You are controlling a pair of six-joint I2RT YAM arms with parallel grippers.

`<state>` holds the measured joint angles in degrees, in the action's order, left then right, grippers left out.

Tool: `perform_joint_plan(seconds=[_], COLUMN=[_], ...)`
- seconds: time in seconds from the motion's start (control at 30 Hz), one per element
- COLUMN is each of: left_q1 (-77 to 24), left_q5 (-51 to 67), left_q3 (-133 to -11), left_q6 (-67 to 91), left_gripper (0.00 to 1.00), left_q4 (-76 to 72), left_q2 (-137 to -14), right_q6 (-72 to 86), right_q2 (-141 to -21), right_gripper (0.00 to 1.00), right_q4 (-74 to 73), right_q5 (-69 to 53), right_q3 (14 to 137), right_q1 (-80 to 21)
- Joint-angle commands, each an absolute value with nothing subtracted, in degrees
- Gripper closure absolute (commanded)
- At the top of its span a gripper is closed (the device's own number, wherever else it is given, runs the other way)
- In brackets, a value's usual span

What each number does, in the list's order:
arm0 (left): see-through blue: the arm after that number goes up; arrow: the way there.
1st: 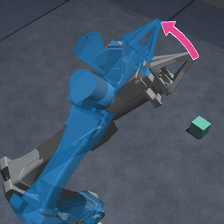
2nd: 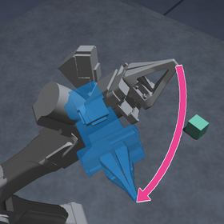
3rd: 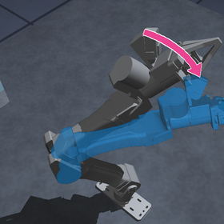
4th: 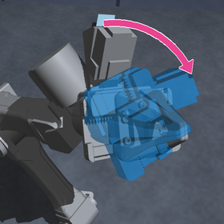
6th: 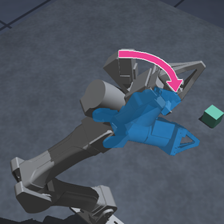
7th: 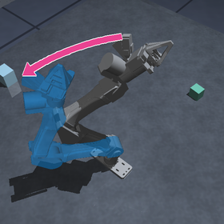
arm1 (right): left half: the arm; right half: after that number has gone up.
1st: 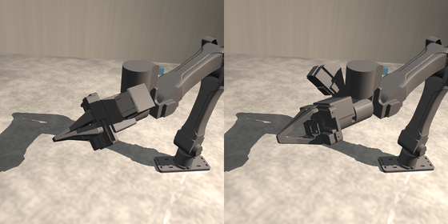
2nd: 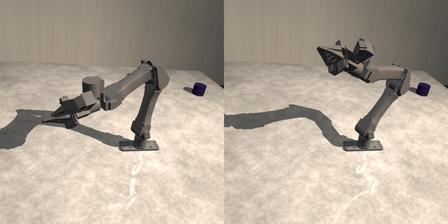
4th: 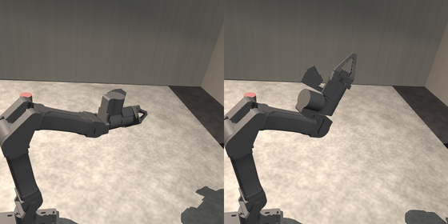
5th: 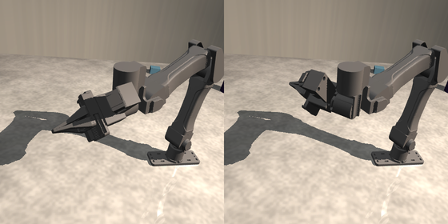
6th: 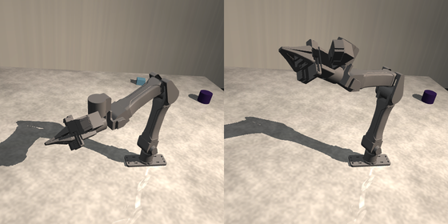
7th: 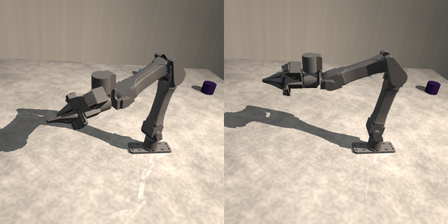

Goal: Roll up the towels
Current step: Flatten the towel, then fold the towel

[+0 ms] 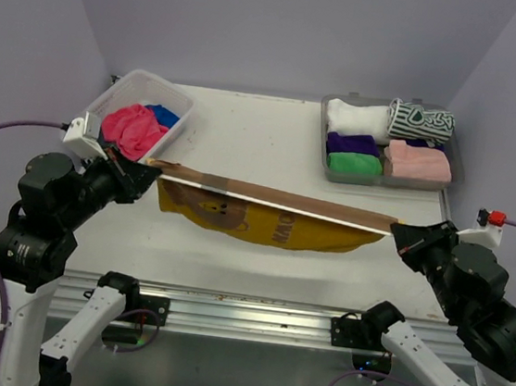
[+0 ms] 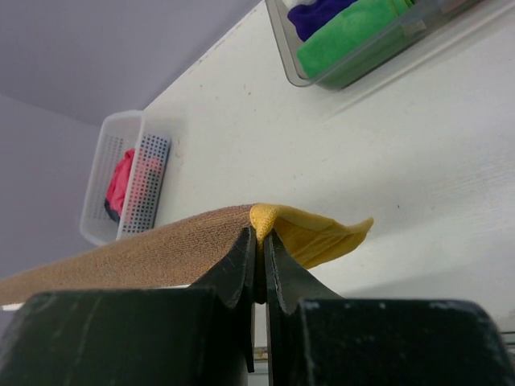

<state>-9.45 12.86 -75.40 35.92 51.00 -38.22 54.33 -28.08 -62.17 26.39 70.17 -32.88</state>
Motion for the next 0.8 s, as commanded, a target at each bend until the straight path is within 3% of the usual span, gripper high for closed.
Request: perform_joint_plan(seconds=[0.0, 0.17, 0.3, 0.43, 0.77], left_q1=[-8.79, -8.79, -8.7, -8.7, -8.44], left_q5=[6.07, 2.29, 2.11, 0.62, 2.55], left_q3=[-72.52, -64.89, -61.79, -65.2, -73.56], left_q6=[37.08, 38.32, 37.88, 37.36, 36.12], left_gripper=[1.0, 1.0, 1.0, 1.0, 1.0], left_q4=[54.31, 53.18, 42.67, 37.71, 33.66], left_q2=[-41.04, -52.26, -62.64, -79.05, -98.07], right_q6=[54.58, 52.92, 49.06, 45.09, 38.24], right_q2=[-30.31, -39.44, -52.0, -69.55, -87.88], right_gripper=[1.0, 1.0, 1.0, 1.0, 1.0], right_q4=[-68.99, -65.94, -57.68, -45.39, -33.58], right_q5=[34.26, 39.45, 40.96, 36.05, 31.65], right_q3=[69.88, 62.68, 58.89, 58.44, 66.53], right_q1=[-32.61, -32.52, -31.56, -25.85, -18.99])
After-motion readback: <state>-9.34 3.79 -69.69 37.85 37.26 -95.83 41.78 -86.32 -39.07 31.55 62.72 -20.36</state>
